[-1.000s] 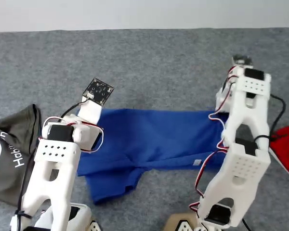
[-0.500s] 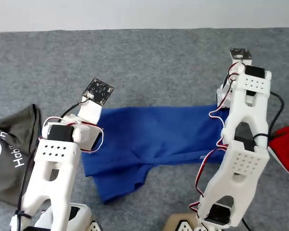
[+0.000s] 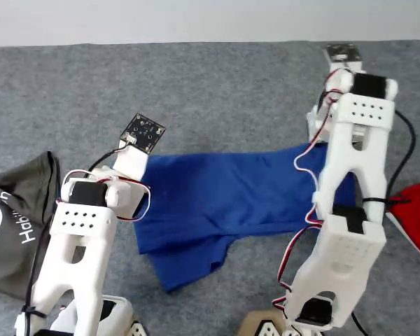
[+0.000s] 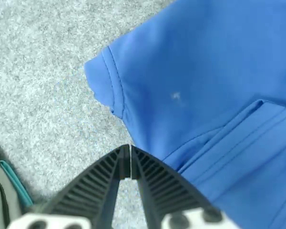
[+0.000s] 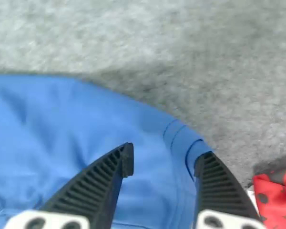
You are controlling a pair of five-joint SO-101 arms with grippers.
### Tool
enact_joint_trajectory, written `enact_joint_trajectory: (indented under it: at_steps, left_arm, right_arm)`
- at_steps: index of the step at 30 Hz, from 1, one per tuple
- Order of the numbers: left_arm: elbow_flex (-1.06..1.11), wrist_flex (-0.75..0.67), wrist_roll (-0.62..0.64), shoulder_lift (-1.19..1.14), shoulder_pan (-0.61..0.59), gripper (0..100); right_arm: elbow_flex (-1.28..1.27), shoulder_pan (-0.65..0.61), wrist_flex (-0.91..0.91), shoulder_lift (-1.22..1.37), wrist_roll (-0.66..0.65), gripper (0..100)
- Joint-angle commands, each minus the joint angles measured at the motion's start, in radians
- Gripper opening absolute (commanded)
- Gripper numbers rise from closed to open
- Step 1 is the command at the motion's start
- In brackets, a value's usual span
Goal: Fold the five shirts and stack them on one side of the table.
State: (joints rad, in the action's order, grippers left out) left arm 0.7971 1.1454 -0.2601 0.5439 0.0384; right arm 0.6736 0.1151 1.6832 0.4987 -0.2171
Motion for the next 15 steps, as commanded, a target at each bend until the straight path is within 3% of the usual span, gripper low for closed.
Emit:
enact_joint_trajectory:
  at_steps: [1, 11, 15]
  left_arm:
    - [-0.039, 0.008, 0.005, 0.031, 0.003, 1]
    - [-0.039, 0.012, 0.005, 0.034, 0.003, 1]
    - [-0.039, 0.012, 0.005, 0.032, 0.003, 1]
  right_arm:
    - [0.044, -0.008, -0.005, -0.054, -0.006, 22.1]
    - [0.051, 0.156, -0.364, 0.206, -0.011, 22.1]
    - [0.051, 0.173, -0.398, 0.249, -0.012, 22.0]
